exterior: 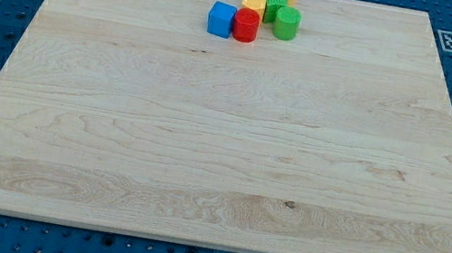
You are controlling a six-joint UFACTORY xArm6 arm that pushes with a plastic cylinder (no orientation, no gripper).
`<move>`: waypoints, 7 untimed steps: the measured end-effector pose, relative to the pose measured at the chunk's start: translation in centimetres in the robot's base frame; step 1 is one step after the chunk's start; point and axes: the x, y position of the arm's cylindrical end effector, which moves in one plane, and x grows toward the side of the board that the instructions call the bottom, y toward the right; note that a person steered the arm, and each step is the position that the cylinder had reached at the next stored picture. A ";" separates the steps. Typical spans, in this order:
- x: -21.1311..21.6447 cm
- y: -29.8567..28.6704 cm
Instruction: Slide the blue triangle to the top right
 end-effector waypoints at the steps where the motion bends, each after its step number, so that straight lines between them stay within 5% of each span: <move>1: -0.2 2.1; 7: -0.1 16.7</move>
